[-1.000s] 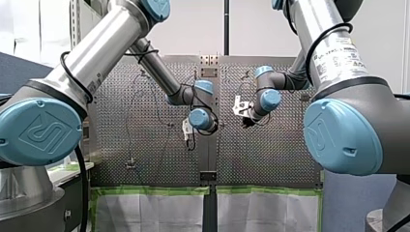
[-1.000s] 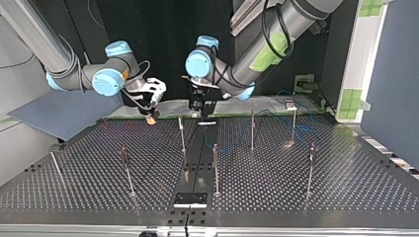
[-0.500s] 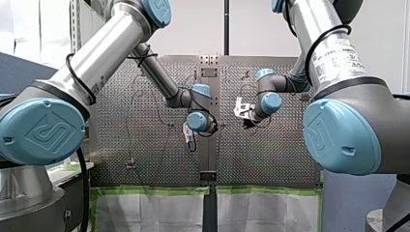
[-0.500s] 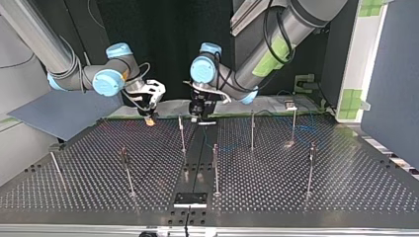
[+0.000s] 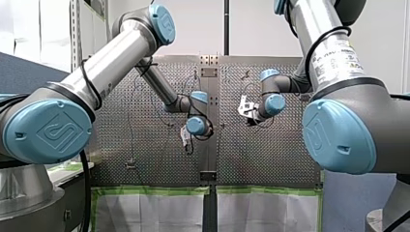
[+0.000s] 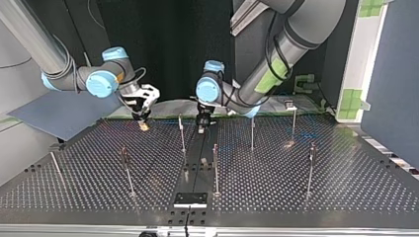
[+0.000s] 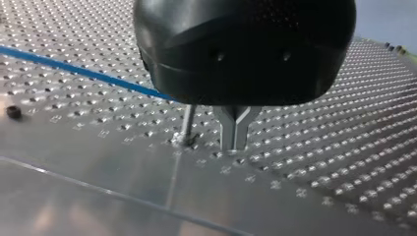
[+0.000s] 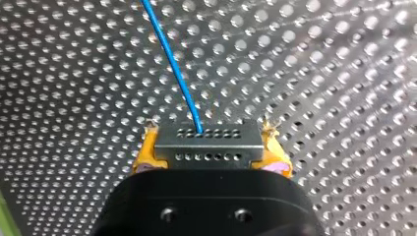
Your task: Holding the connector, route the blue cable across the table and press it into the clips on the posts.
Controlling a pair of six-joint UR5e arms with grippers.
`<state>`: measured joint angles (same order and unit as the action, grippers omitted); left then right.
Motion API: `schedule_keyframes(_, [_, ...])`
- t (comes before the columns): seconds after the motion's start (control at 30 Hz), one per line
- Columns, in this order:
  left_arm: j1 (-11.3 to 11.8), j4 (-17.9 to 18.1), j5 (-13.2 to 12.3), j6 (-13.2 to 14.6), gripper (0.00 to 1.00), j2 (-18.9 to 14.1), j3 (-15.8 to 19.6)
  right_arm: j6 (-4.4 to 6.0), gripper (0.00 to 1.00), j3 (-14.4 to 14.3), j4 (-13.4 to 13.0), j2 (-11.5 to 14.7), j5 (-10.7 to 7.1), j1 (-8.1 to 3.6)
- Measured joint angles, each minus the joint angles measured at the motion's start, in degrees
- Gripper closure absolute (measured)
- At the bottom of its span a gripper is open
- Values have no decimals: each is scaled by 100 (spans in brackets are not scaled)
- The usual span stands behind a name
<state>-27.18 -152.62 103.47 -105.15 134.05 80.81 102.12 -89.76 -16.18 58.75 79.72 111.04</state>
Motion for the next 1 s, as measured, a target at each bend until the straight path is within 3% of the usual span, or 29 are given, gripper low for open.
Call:
schedule_keyframes(0.1, [2, -104, -4, 30, 100, 8, -178, 26, 100, 38, -64, -11, -39, -69])
schedule_keyframes(0.2, [-17, -163, -2, 48, 92, 7, -260, 51, 100, 106, -109, -63, -132, -124])
schedule_keyframes(0.27, [-38, -182, -1, 53, 74, 7, -281, 58, 100, 155, -118, -121, -177, -148])
schedule_keyframes(0.3, [-49, -188, 0, 54, 74, 6, -285, 58, 100, 185, -121, -166, -195, -160])
schedule_keyframes(0.37, [-68, -223, 3, 55, 57, 5, -291, 60, 100, 222, -125, -225, -213, -178])
schedule_keyframes(0.4, [-74, -251, 5, 57, 57, 6, -292, 61, 100, 239, -127, -252, -228, -189])
schedule_keyframes(0.43, [-80, -297, 6, 59, 50, 4, -293, 62, 100, 249, -129, -266, -243, -198])
schedule_keyframes(0.47, [-84, -339, 8, 60, 36, 3, -294, 63, 100, 259, -130, -276, -263, -208])
schedule_keyframes(0.5, [-90, -387, 9, 62, 36, 1, -293, 63, 100, 269, -130, -285, -293, -219])
schedule_keyframes(0.57, [-106, -503, 12, 66, 7, -5, -294, 64, 100, 279, -131, -292, -327, -237])
schedule_keyframes(0.6, [-113, -558, 13, 68, 7, -5, -294, 64, 100, 282, -131, -292, -342, -248])
schedule_keyframes(0.63, [-122, -628, 13, 72, 0, -5, -295, 64, 100, 284, -131, -292, -350, -255])
schedule_keyframes(0.8, [-151, -915, 47, 130, 0, -57, -295, 59, 100, 286, -125, -294, -375, -303])
schedule_keyframes(1.0, [-207, -1141, 268, 237, 0, -320, -290, 56, 100, 288, -123, -292, -384, -351])
